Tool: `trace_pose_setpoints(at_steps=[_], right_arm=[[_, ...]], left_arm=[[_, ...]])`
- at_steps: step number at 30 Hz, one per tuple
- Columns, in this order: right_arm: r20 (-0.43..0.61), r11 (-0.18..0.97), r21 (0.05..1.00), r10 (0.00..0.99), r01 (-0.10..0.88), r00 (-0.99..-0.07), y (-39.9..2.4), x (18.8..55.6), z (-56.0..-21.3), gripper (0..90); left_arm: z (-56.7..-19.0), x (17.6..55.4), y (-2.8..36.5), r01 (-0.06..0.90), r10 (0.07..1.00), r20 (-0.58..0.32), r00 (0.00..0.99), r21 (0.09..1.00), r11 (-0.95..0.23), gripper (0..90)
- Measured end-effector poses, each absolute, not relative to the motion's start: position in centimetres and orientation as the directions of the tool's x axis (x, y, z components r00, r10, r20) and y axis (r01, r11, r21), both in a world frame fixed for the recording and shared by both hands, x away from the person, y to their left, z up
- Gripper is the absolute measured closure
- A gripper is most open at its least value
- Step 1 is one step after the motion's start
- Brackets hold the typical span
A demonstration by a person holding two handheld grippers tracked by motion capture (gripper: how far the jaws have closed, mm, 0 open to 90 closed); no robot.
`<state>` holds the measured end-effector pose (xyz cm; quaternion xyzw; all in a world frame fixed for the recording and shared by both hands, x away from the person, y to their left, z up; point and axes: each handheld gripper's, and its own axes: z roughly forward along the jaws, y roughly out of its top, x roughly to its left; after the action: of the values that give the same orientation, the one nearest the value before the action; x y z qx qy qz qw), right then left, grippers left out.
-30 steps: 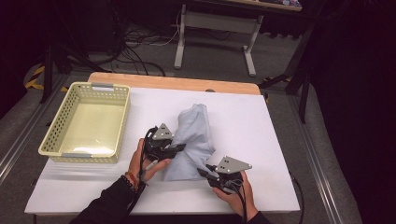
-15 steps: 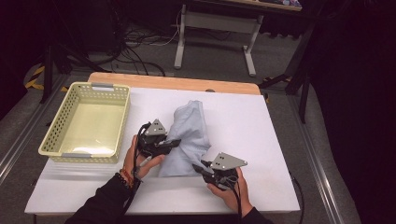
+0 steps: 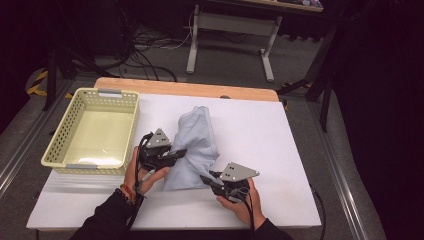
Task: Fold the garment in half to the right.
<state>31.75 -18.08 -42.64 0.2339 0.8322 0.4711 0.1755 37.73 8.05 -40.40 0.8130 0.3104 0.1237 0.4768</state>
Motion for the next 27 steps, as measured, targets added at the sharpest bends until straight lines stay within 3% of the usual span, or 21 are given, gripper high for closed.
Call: trace_pose_setpoints(at_steps=[27], right_arm=[[-0.089, 0.469, 0.867, 0.48, 0.17, -0.873, -15.5, 32.5, -42.8, 76.2]], left_arm=[[-40.1, 36.5, 10.7, 0.397, 0.677, -0.07, 0.733, 0.852, -0.341, 70.9]])
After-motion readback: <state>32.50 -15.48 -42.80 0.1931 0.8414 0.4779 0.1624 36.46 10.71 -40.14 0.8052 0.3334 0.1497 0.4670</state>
